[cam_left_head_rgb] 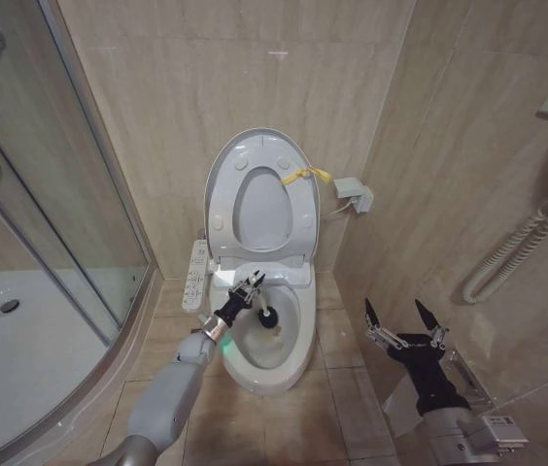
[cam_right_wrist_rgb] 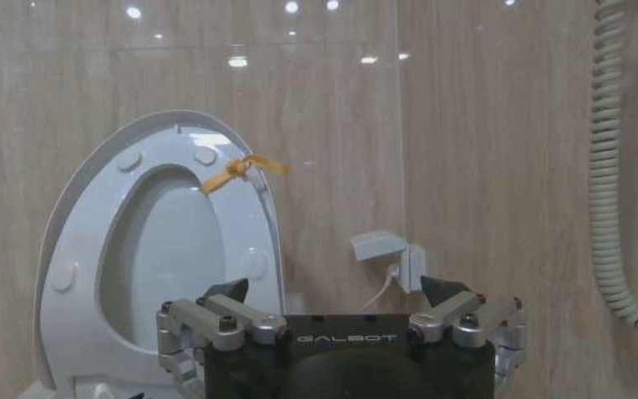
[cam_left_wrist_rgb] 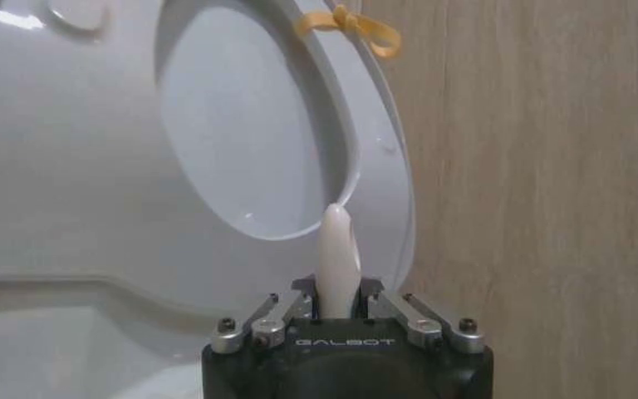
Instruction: Open the toilet lid, clean the toilet bowl with a toilet brush, close the toilet lid, and flush.
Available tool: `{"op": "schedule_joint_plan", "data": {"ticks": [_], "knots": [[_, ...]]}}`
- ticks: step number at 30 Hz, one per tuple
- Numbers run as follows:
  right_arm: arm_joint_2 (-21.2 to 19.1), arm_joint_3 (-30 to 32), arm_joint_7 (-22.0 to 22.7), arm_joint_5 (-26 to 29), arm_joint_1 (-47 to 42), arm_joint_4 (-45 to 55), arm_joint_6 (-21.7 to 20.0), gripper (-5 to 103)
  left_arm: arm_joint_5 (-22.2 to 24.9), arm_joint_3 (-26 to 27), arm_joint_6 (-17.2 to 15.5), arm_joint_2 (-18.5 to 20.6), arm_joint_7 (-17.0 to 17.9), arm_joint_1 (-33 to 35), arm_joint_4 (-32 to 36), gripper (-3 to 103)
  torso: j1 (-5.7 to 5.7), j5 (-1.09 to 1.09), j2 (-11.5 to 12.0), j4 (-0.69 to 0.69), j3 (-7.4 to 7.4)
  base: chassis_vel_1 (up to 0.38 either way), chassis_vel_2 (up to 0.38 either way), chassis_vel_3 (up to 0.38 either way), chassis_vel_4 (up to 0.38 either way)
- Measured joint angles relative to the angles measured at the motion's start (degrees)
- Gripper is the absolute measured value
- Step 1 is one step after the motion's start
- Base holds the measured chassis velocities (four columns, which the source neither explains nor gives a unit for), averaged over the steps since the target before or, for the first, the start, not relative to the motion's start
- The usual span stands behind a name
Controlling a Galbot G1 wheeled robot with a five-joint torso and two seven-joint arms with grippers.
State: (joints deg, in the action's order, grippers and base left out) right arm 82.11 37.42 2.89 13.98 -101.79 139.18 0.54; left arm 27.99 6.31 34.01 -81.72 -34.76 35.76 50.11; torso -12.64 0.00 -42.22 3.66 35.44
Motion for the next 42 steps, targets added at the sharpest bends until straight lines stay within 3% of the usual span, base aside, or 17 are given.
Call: {"op": "schedule_joint_plan", "data": {"ticks": [6,11,15,19,22,24,27,31,36,39,42], "knots": [[0.0,0.0,0.0,0.0,0.0,0.0,0.0,100,-0.1,-0.88,-0.27,-0.74,-0.24,0.06,0.16,22,0.0,0.0,0.0,0.01,0.0,0.0,0.0,0.0,0.0],[0.0,0.0,-0.01,0.0,0.0,0.0,0.0,100,-7.47,1.77,4.04,-0.96,-4.36,-0.92,-7.29,22,0.01,0.0,-0.01,-0.02,-0.01,0.0,0.0,0.0,0.0],[0.0,0.0,0.0,0.0,0.0,0.0,0.0,100,-11.95,4.18,6.08,-0.67,-5.59,-1.22,-9.49,22,0.0,-0.01,0.0,-0.04,0.01,0.0,0.0,0.0,0.0],[0.0,0.0,0.0,0.0,0.0,0.0,0.0,100,-10.26,3.49,5.86,-0.49,-5.56,-1.13,-7.2,22,0.0,0.0,0.0,-0.01,0.01,0.0,0.0,0.0,0.0],[0.0,0.0,0.0,0.0,0.0,0.0,0.0,100,-1.43,-1.14,1.87,-0.15,-3.68,0.38,-0.41,22,0.0,0.0,0.0,0.02,0.0,0.0,0.0,0.0,0.0],[0.0,0.0,0.0,0.0,0.0,0.0,0.0,100,1.54,-2.79,0.1,0.01,-2.56,1.28,2.44,22,0.0,-0.02,0.0,0.03,0.0,0.0,0.0,0.0,0.0],[0.0,0.0,0.0,0.0,0.0,0.0,0.0,100,1.64,-3.2,-0.36,-0.04,-2.33,1.83,3.19,22,0.01,0.01,0.0,0.0,-0.01,0.0,0.0,0.0,0.0],[0.0,0.0,0.0,0.0,0.0,0.0,0.0,100,-3.49,0.43,3.15,-0.91,-4.63,1.07,-3.91,22,0.0,0.0,0.0,-0.01,-0.01,0.0,0.0,0.0,0.0],[0.0,0.0,0.0,0.0,0.0,0.0,0.0,100,-7.91,4.37,5.35,-1.03,-5.3,1.12,-5.81,22,0.0,0.0,0.01,-0.01,0.01,0.0,0.0,0.0,0.0],[0.0,0.0,0.0,0.0,0.0,0.0,0.0,100,-6.87,3.96,4.96,-0.72,-4.66,1.87,-3.3,22,0.0,-0.01,0.0,0.0,0.01,0.0,0.0,0.0,0.0],[0.0,0.0,0.0,0.0,0.0,0.0,0.0,100,-2.37,1.33,3.64,-0.44,-3.94,2.63,0.61,22,0.0,0.0,0.0,0.01,0.0,0.0,0.0,0.0,0.0]]}}
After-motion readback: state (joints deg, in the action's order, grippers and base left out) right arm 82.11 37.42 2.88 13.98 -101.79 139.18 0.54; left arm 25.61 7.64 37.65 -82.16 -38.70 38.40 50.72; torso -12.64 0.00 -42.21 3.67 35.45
